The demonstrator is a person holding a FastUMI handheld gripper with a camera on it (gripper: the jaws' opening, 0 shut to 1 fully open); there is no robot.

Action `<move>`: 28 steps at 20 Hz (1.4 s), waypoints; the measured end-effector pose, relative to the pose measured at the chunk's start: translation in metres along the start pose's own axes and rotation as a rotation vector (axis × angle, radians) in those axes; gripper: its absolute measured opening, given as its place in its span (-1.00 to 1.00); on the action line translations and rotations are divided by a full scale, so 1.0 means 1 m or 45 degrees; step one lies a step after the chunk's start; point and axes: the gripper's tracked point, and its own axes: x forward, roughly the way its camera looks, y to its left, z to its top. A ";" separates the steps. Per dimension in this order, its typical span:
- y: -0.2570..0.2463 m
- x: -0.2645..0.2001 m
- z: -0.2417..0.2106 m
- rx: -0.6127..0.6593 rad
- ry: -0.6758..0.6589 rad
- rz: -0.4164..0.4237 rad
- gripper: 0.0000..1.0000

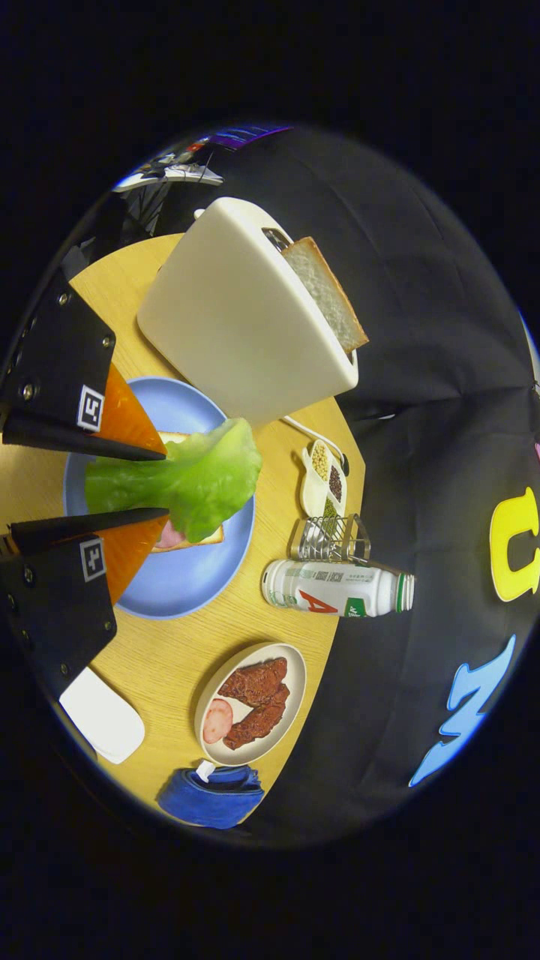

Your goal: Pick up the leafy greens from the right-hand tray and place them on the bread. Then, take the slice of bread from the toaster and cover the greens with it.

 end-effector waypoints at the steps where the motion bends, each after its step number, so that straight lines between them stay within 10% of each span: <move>1: -0.005 -0.005 0.004 -0.028 -0.022 -0.029 -0.23; 6: -0.014 -0.021 0.013 -0.137 -0.069 -0.113 0.31; 28: 0.132 -0.081 0.062 -0.107 -0.716 -0.046 0.30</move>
